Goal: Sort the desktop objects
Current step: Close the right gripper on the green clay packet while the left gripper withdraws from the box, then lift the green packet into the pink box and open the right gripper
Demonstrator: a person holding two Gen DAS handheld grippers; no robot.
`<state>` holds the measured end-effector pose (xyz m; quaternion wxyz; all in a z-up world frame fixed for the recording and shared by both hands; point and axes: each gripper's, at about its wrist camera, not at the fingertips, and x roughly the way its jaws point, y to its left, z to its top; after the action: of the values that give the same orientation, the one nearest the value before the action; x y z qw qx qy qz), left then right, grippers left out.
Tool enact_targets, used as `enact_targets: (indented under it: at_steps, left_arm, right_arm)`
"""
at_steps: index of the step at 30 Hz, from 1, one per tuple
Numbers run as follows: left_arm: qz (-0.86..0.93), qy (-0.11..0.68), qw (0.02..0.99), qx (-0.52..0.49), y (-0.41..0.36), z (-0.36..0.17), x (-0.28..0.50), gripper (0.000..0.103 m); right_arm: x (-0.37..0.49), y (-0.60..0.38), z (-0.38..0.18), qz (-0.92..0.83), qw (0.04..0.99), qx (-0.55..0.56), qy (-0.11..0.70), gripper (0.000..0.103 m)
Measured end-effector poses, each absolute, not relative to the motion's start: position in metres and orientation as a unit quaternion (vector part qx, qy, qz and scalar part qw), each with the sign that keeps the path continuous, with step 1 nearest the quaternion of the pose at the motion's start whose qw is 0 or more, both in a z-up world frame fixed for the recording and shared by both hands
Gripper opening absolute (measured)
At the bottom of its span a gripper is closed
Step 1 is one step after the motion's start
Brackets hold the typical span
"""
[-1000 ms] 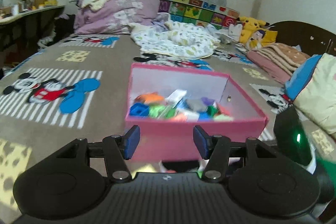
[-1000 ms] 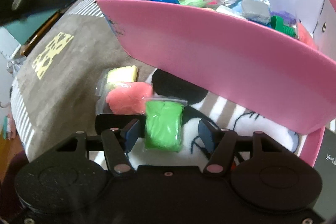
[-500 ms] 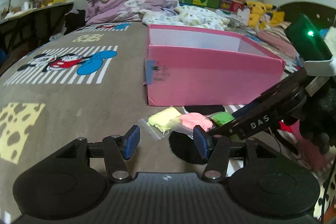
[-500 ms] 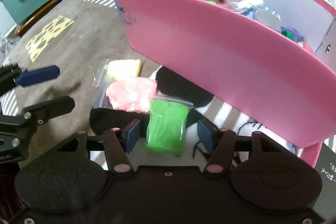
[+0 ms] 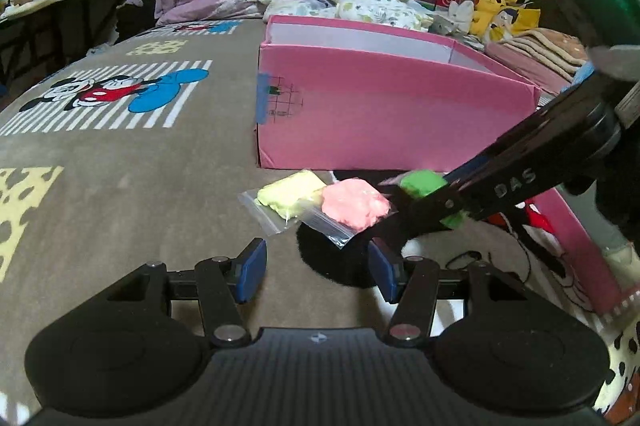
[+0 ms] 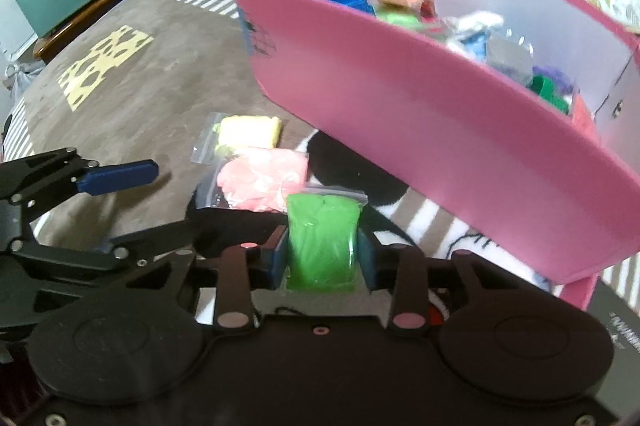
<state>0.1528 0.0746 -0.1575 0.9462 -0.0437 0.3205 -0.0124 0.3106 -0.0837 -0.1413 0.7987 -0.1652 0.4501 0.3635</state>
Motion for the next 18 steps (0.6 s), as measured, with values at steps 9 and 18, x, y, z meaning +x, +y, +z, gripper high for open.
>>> enact_targets:
  at_steps: [9, 18]
  left_arm:
    - [-0.015, 0.314, 0.948, -0.047, 0.075, -0.154, 0.15, 0.055]
    - [-0.018, 0.306, 0.95, -0.054, 0.074, -0.154, 0.151, 0.063]
  right_arm:
    - [0.299, -0.095, -0.101, 0.363, 0.816, -0.17, 0.415, 0.036]
    - [0.29, -0.107, -0.058, 0.365, 0.836, -0.165, 0.375, 0.036]
